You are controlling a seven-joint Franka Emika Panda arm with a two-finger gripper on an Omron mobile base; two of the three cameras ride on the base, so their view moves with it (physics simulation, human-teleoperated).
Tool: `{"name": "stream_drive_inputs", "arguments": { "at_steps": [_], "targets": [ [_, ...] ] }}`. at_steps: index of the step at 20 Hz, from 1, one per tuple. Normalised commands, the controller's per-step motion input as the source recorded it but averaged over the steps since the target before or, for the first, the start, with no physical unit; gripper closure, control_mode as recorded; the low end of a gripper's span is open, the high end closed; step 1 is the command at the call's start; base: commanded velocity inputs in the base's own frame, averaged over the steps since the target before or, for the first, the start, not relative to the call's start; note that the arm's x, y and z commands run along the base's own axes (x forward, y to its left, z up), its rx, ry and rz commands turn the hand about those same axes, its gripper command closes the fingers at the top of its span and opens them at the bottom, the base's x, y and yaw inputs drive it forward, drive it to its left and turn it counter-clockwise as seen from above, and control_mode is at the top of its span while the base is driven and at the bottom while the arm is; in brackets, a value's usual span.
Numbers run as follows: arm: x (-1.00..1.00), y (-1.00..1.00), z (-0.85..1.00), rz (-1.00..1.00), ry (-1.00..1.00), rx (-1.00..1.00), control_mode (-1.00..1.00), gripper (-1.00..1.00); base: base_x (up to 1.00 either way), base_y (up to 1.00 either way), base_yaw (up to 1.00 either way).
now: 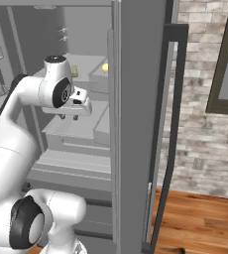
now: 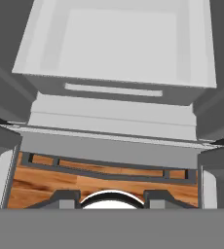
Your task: Pick the egg and butter from the fridge and place them by the bowl for mixing.
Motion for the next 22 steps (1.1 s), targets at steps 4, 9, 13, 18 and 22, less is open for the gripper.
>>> {"name": "stream_drive_inputs", "arguments": {
  "at_steps": [4, 9, 13, 18, 22],
  "targets": [
    [-0.12, 0.0, -0.01, 0.0, -0.02, 0.01, -1.0, -1.0, 0.0, 0.0, 0.0],
    [-0.04, 0.05, 0.02, 0.0, -0.3, 0.07, -1.0, -1.0, 0.0, 0.0, 0.0],
    [0.01, 0.12, 0.18, 0.0, -0.4, 0.16, -1.0, -1.0, 0.0, 0.0, 0.0],
    [0.22, 0.12, 0.33, 0.0, -0.34, 0.1, -1.0, -1.0, 0.0, 0.0, 0.0],
    [0.32, 0.18, 0.44, 0.0, -0.25, 0.01, -1.0, -1.0, 0.0, 0.0, 0.0]
  ]
}}
